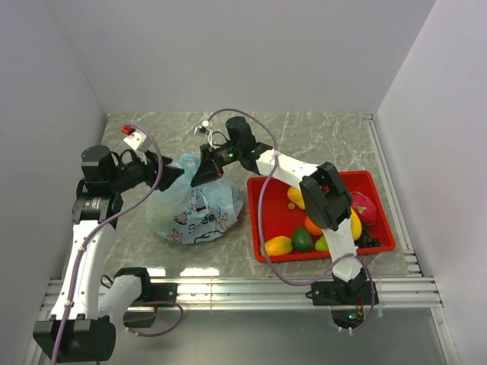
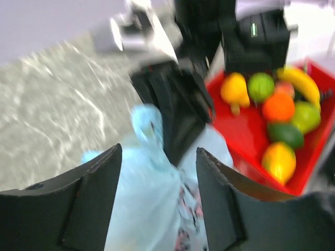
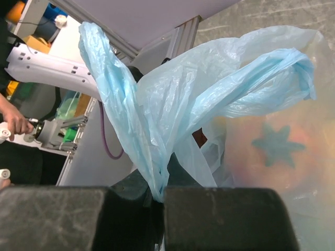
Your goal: Place the fake fruits into the plastic bag and tie a complex knot
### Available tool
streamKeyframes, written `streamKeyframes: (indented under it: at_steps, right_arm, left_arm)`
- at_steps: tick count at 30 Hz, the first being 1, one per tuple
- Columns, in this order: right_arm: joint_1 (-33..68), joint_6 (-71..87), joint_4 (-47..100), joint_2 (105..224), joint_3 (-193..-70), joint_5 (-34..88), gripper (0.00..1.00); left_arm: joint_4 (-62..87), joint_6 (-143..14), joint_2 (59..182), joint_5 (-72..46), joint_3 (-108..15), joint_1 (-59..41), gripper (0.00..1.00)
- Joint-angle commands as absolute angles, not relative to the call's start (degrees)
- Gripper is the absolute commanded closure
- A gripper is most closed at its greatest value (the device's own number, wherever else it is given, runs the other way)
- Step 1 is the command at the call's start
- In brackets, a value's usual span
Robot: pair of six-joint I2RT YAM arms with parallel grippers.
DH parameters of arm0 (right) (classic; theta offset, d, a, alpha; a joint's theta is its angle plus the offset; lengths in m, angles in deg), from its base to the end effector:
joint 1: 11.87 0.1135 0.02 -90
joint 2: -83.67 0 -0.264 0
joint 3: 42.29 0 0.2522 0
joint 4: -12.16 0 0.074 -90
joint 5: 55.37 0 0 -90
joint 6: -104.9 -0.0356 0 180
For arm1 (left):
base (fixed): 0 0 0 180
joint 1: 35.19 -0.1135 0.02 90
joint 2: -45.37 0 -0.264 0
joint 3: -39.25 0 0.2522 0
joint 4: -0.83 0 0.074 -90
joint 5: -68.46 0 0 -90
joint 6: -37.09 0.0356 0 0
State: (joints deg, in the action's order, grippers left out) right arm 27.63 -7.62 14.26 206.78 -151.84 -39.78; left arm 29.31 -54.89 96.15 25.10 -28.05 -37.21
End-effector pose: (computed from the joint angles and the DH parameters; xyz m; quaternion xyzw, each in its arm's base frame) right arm 0.3562 0.3380 0.2529 -0.4550 0.5738 0.6609 0.1642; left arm 0.1920 -0.0191 0.3693 0.2242 0.7217 -0.3074 0.5783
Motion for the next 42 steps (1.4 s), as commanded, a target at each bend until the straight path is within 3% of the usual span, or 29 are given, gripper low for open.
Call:
streamKeyframes:
  at_steps: [1, 6, 9, 10, 11, 13, 14, 18, 20, 21, 22, 23, 24, 25, 27, 28, 31, 37, 42]
  right_arm:
    - [27.68, -3.56, 16.60, 203.99, -154.93, -40.95, 1.00]
    - [28.47, -0.49, 19.75, 203.90, -155.71, -41.92, 1.00]
    - [29.25, 2.84, 21.69, 202.94, -155.72, -42.80, 0.87]
    - [29.43, 3.21, 21.70, 202.33, -154.93, -42.80, 0.81]
    - [29.61, 3.21, 21.26, 202.15, -154.49, -42.80, 0.72]
    - [29.70, 1.73, 19.16, 202.06, -153.96, -43.07, 0.64]
    - [29.70, 0.94, 18.10, 202.23, -153.70, -43.15, 0.61]
    - [30.05, -3.01, 13.27, 202.58, -153.61, -43.33, 0.51]
    - [30.14, -5.21, 9.49, 203.11, -153.61, -43.16, 0.56]
    - [30.05, -7.31, 8.09, 203.46, -153.61, -43.07, 0.64]
    - [30.05, -8.03, 5.90, 203.72, -153.43, -42.81, 0.80]
    - [29.96, -8.04, 5.79, 203.64, -153.26, -42.28, 0.88]
    - [29.87, -5.86, 6.75, 203.55, -153.17, -41.49, 0.93]
    - [29.87, -3.75, 10.15, 203.11, -153.17, -40.79, 1.00]
    - [29.87, 3.19, 14.56, 202.41, -153.26, -38.59, 1.00]
    - [29.87, 4.78, 17.19, 201.62, -153.08, -38.15, 1.00]
    - [29.96, 8.74, 19.32, 200.83, -152.47, -36.74, 1.00]
    - [29.96, 14.37, 20.91, 198.82, -150.45, -34.37, 1.00]
    - [31.19, 32.25, 24.24, 193.55, -145.89, -30.86, 1.00]
  left_arm:
    - [40.78, -45.63, 96.95, 28.48, -27.60, -37.39, 0.38]
    - [32.63, -48.33, 99.33, 28.56, -24.53, -35.90, 0.44]
    - [26.03, -51.50, 102.31, 28.56, -24.17, -32.92, 0.59]
    - [24.02, -54.64, 103.02, 28.65, -24.17, -32.21, 0.72]
    - [20.95, -56.06, 104.33, 28.74, -24.00, -31.59, 0.78]
    - [18.73, -58.87, 105.48, 29.09, -24.08, -30.19, 0.95]
    - [17.94, -59.85, 106.09, 29.00, -23.91, -29.83, 0.99]
    - [14.95, -62.93, 107.33, 28.30, -23.29, -27.38, 1.00]
    - [15.03, -62.76, 107.42, 28.29, -23.56, -26.67, 0.99]
    - [16.08, -62.58, 107.24, 28.73, -23.73, -26.58, 0.99]
    - [17.31, -61.89, 106.81, 28.74, -23.99, -26.58, 0.99]
    - [18.28, -61.71, 105.76, 27.87, -24.95, -26.75, 0.99]
    - [19.42, -61.79, 104.96, 27.34, -25.57, -27.80, 0.96]
    - [20.73, -62.57, 104.17, 27.07, -26.27, -28.76, 0.84]
    - [22.23, -63.63, 101.54, 26.98, -28.91, -33.05, 0.71]
    - [24.24, -64.33, 100.83, 26.98, -29.87, -34.65, 0.60]
    - [28.90, -65.65, 98.98, 26.02, -33.13, -41.15, 0.45]
    - [34.97, -66.71, 101.43, 21.02, -35.86, -46.09, 0.34]
    - [40.43, -68.21, 112.41, 23.63, -39.81, -46.27, 0.16]
